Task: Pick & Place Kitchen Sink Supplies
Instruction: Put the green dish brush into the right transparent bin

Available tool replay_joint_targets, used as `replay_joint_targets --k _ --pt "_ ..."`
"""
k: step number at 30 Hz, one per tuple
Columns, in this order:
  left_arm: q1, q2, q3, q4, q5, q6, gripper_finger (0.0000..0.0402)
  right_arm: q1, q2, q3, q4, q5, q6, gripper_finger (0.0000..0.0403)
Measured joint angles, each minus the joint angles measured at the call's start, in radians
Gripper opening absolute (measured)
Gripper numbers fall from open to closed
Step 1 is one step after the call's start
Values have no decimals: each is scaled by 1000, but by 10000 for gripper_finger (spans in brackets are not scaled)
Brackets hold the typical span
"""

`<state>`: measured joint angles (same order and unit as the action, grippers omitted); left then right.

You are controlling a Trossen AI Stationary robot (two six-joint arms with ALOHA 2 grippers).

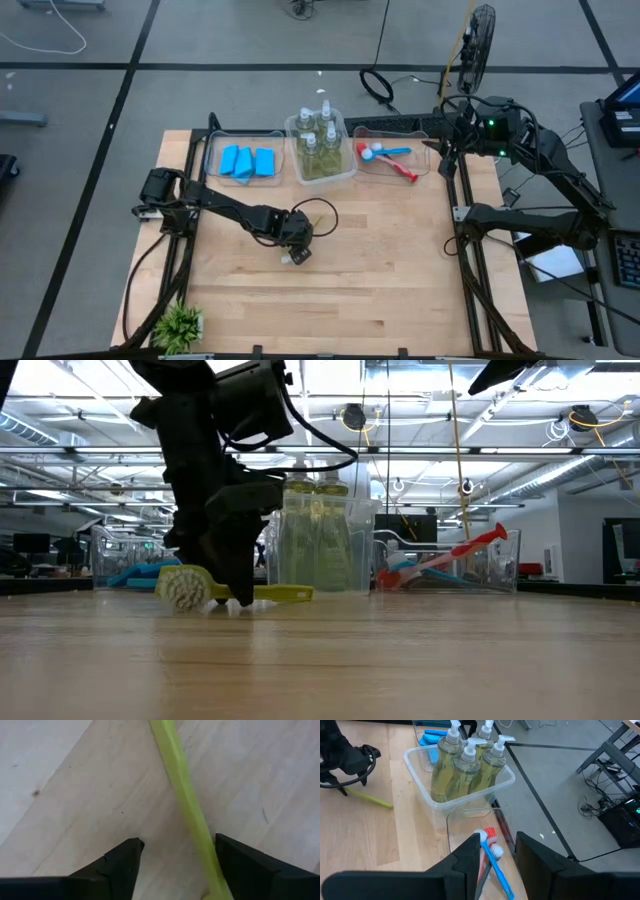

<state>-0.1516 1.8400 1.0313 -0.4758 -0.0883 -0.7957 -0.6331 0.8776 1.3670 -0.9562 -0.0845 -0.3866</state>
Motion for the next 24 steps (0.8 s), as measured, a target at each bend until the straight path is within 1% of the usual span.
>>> replay_joint_targets --k 2,4,7,12,13,16,19,22,24 --pt "0 0 -1 -2 0 -9 237 0 0 0 0 0 0 114" --pt "1 -8 -2 -9 1 -19 207 0 0 0 0 0 0 114" --pt "0 -8 -2 3 17 -25 149 0 0 0 0 0 0 114" --pt "0 -6 -3 19 87 -27 34 0 0 0 0 0 0 114" --pt "0 -6 -2 19 102 -32 22 0 0 0 1 0 0 114" --pt "-2 -10 -3 22 144 -53 23 0 0 0 1 0 0 114" --pt "-2 -25 -7 42 191 -32 22 0 0 0 1 0 0 114" --pt "-3 -66 -9 63 198 -19 19 0 0 0 1 -3 3 114" --pt "-3 -107 -9 80 195 -18 19 0 0 0 1 -40 6 114"
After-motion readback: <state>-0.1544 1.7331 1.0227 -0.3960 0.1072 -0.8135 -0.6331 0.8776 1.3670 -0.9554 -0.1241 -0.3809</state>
